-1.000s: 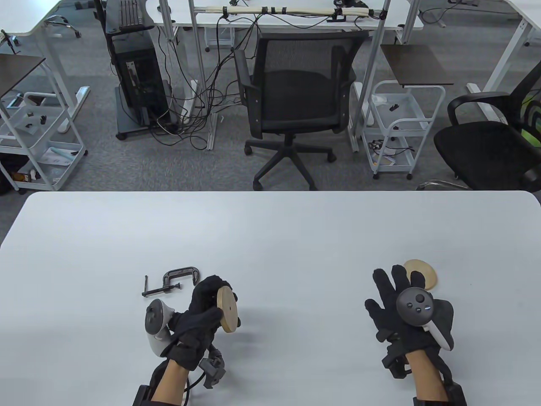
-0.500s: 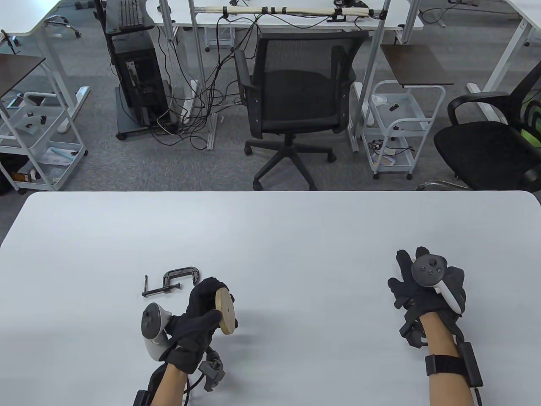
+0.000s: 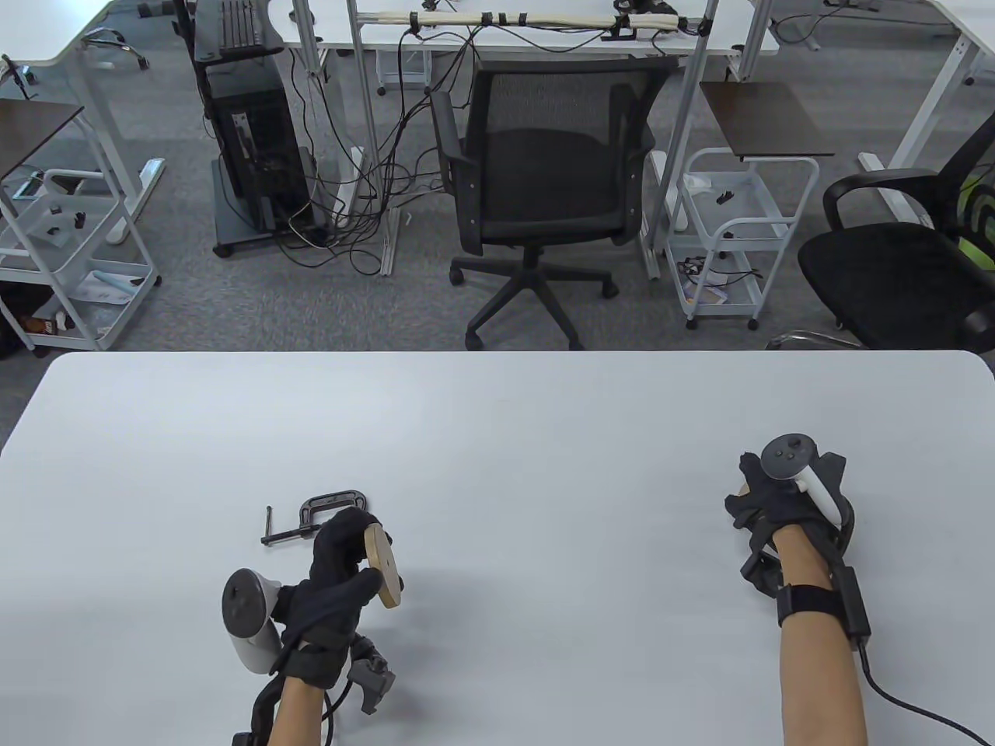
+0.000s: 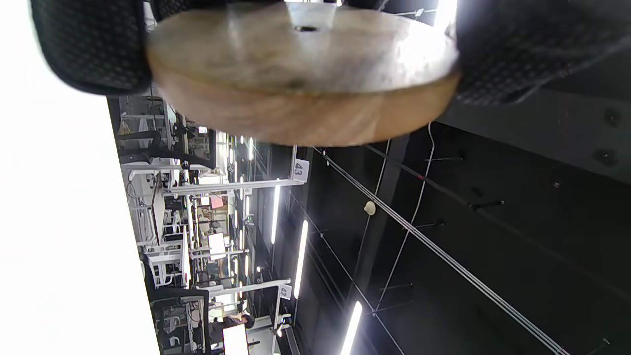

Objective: Screw the clamp shut

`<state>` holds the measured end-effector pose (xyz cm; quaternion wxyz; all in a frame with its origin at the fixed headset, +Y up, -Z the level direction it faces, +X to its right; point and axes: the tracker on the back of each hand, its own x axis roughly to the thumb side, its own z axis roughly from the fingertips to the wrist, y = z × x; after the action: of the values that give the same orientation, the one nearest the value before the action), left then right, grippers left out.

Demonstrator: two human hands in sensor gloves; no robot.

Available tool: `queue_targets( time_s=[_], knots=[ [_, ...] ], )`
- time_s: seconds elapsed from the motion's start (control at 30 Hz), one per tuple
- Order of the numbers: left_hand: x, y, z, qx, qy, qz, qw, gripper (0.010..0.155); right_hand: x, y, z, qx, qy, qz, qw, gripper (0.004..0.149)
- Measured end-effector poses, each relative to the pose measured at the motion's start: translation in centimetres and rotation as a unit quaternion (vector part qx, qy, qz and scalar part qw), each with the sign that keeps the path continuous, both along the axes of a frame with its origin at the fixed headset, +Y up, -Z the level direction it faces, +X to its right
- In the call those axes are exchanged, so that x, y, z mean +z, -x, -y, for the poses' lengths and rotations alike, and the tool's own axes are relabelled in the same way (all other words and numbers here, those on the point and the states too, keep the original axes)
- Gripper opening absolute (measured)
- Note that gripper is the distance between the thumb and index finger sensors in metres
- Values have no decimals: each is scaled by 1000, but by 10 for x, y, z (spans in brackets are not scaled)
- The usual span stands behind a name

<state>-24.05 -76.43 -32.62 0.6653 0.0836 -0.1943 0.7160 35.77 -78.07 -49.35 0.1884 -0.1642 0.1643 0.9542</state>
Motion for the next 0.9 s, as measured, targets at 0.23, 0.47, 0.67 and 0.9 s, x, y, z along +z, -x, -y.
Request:
queue_targets(
  time_s=[0.23,0.47,0.67,0.9],
  knots=[
    [1,4,1,-9,-4,-13,1000,90,-7,-10,25,-19,35,20,999,79],
    [2,7,0,-9,-6,-19,1000,90,-15,-14,27,-13,33,32,999,76],
    [1,8,0,-16,-6,-21,1000,90,-19,-20,27,-18,31,39,999,76],
    [1,9,-1,-18,-4,-21,1000,90,-14,-28,27,17,-41,52,998,79]
  ],
)
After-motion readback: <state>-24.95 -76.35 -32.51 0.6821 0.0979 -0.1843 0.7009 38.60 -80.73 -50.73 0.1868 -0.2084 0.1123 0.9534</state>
